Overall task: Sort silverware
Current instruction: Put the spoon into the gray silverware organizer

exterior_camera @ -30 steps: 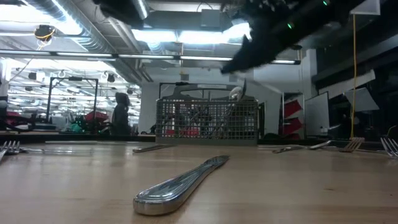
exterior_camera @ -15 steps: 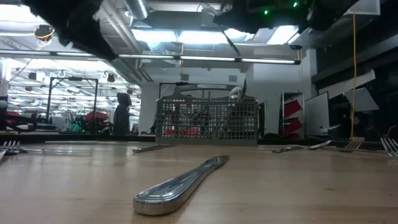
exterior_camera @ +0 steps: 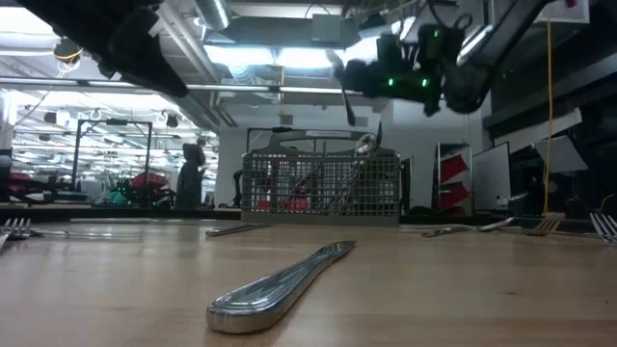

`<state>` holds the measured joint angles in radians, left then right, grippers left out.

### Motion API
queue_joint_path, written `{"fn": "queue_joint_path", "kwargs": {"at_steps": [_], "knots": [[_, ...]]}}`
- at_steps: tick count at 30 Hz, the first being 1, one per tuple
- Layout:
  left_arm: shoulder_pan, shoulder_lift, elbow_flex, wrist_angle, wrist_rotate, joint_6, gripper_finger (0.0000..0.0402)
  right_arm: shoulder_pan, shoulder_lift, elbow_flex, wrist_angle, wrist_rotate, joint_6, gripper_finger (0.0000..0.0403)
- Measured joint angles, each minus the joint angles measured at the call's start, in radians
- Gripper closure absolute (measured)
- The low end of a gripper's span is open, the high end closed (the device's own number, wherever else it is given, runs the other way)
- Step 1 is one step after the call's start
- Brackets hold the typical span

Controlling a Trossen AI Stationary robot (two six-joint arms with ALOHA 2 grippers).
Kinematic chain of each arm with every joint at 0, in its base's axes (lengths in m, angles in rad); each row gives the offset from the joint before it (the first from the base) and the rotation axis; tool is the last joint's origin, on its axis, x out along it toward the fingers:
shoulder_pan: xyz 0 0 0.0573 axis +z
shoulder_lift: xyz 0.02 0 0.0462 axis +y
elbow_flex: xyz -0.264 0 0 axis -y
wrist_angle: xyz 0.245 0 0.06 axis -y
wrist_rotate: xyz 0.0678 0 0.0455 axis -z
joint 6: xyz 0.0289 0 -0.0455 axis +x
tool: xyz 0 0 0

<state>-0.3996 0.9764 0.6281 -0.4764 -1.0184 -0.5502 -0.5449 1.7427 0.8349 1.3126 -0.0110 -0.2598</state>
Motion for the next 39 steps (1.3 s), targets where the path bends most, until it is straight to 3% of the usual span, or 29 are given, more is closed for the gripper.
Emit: {"fn": "queue_joint_path", "kwargs": {"at_steps": [9, 24, 28, 34, 36, 39], "knots": [[0.032, 0.0, 0.0, 0.02, -0.015, 0.027, 0.0314, -0.033, 0.154, 0.002, 0.144, -0.001, 0.024, 0.0384], [0.13, 0.001, 0.0, 0.048, -0.015, 0.031, 0.0314, -0.032, 0.169, 0.001, 0.184, -0.001, 0.02, 0.0382], [0.203, 0.023, 0.0, 0.216, -0.015, 0.03, 0.0314, -0.032, 0.169, 0.0, 0.196, -0.001, 0.019, 0.0382], [0.367, 0.085, 0.0, 0.549, 0.006, 0.203, 0.0314, -0.031, 0.168, 0.0, 0.197, -0.009, 0.019, 0.0382], [0.438, 0.106, 0.0, 0.691, 0.082, 0.258, 0.0314, -0.031, 0.168, 0.0, 0.198, -0.009, 0.019, 0.0381], [0.555, 0.134, 0.001, 0.897, 0.288, 0.331, 0.0314, -0.031, 0.168, 0.0, 0.198, -0.009, 0.019, 0.0381]]}}
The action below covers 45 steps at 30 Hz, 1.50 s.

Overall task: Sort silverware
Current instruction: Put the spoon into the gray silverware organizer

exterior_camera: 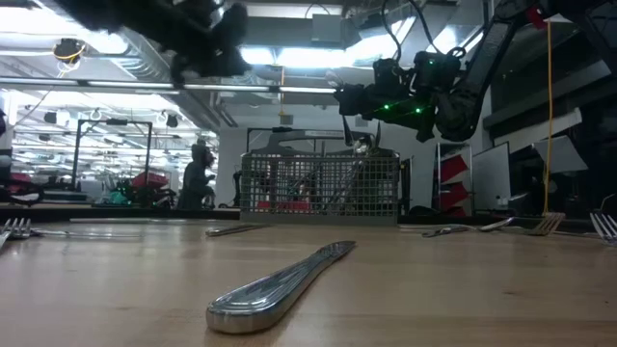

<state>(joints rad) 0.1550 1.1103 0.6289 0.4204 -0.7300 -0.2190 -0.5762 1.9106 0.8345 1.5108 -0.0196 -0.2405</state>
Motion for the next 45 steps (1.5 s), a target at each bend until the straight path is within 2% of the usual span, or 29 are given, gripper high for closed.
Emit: {"fn": "queue_joint_path", "kwargs": {"at_steps": [4, 8, 13, 21, 24, 28, 45], "knots": [[0.159, 0.036, 0.0, 0.238, 0.29, 0.014, 0.0314, 0.001, 0.0, 0.0, 0.001, 0.0, 0.0, 0.0381], [0.287, 0.081, 0.002, 0.371, 0.444, 0.008, 0.0314, 0.001, 0.0, 0.0, 0.001, 0.0, 0.002, 0.0381], [0.375, 0.184, 0.055, 0.406, 0.617, -0.021, 0.03, 0.0, -0.002, 0.0, -0.009, -0.009, 0.003, 0.0381], [0.405, 0.408, 0.246, 0.407, 0.663, -0.007, 0.0245, 0.001, -0.003, 0.0, -0.017, -0.037, 0.004, 0.0381], [0.406, 0.477, 0.313, 0.404, 0.733, -0.008, 0.0239, 0.001, -0.003, 0.0, -0.018, -0.037, 0.004, 0.0381], [0.406, 0.55, 0.386, 0.403, 0.745, -0.008, 0.0238, 0.001, -0.003, 0.0, -0.018, -0.037, 0.004, 0.0381], [0.41, 0.642, 0.477, 0.406, 0.766, 0.015, 0.0243, 0.001, -0.003, 0.001, -0.021, -0.086, 0.005, 0.0381]]}}
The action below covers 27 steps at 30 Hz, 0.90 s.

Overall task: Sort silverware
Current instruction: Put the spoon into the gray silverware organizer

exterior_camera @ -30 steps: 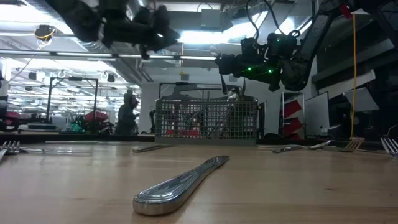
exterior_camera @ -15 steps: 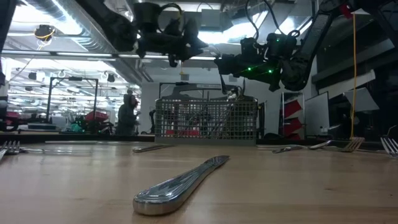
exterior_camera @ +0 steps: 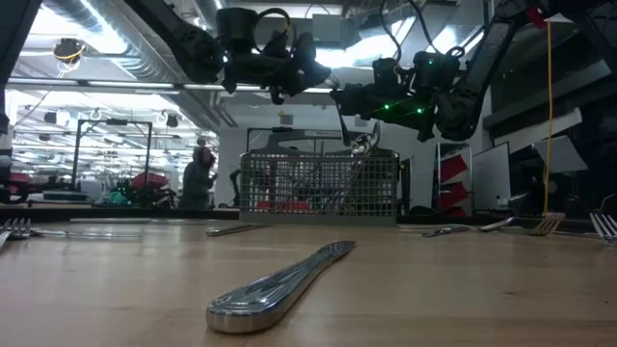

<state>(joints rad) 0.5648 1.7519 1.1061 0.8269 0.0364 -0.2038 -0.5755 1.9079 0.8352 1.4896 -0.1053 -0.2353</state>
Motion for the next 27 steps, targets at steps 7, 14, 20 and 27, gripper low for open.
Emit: {"fn": "queue_joint_path", "kwargs": {"at_steps": [7, 14, 20, 27], "knots": [[-0.002, 0.0, 0.0, 0.001, 0.005, 0.041, 0.0339, -0.001, 0.0, 0.0, -0.001, 0.0, 0.0, 0.0381], [-0.005, 0.0, 0.001, 0.001, 0.017, 0.046, 0.0387, -0.001, 0.0, 0.001, -0.007, 0.001, -0.001, 0.0381], [-0.009, 0.0, 0.001, -0.004, -0.002, 0.058, 0.0396, -0.001, 0.0, 0.0, -0.006, 0.007, -0.001, 0.0333], [0.003, 0.0, -0.001, -0.016, -0.016, 0.056, 0.04, 0.0, -0.016, -0.002, -0.012, 0.016, -0.001, 0.026]]}}
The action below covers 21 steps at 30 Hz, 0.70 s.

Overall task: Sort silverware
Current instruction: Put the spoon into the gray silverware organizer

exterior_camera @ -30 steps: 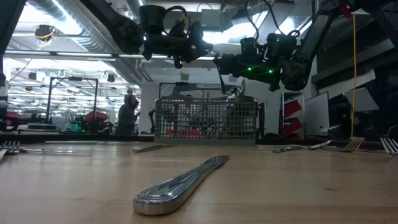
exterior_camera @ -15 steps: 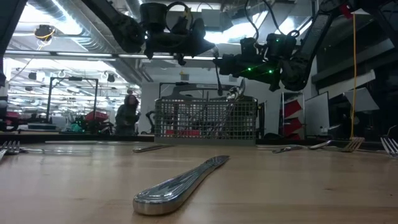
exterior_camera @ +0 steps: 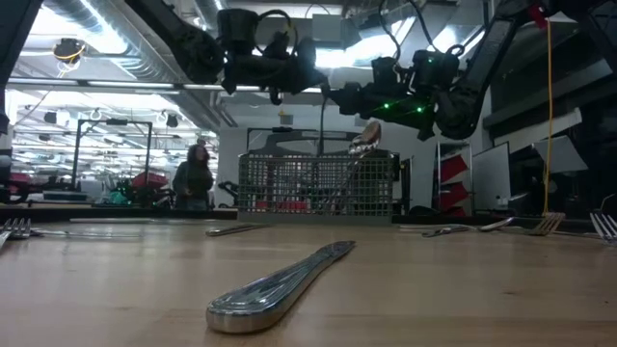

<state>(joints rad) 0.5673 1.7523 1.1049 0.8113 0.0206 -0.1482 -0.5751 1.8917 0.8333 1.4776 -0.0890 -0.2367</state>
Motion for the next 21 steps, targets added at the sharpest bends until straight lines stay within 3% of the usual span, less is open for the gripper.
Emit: {"fn": "queue_joint_path", "kwargs": {"at_steps": [9, 15, 21], "knots": [[-0.005, 0.0, 0.0, 0.003, 0.01, -0.015, 0.04, 0.0, -0.015, 0.0, 0.014, 0.018, -0.008, 0.0246], [-0.007, 0.0, 0.0, 0.076, 0.087, -0.108, 0.0401, 0.0, -0.038, 0.0, 0.012, 0.055, -0.07, 0.0246], [-0.016, 0.0, 0.0, 0.009, 0.093, -0.114, 0.0401, 0.0, -0.118, 0.0, -0.076, 0.066, -0.066, 0.0247]]}}
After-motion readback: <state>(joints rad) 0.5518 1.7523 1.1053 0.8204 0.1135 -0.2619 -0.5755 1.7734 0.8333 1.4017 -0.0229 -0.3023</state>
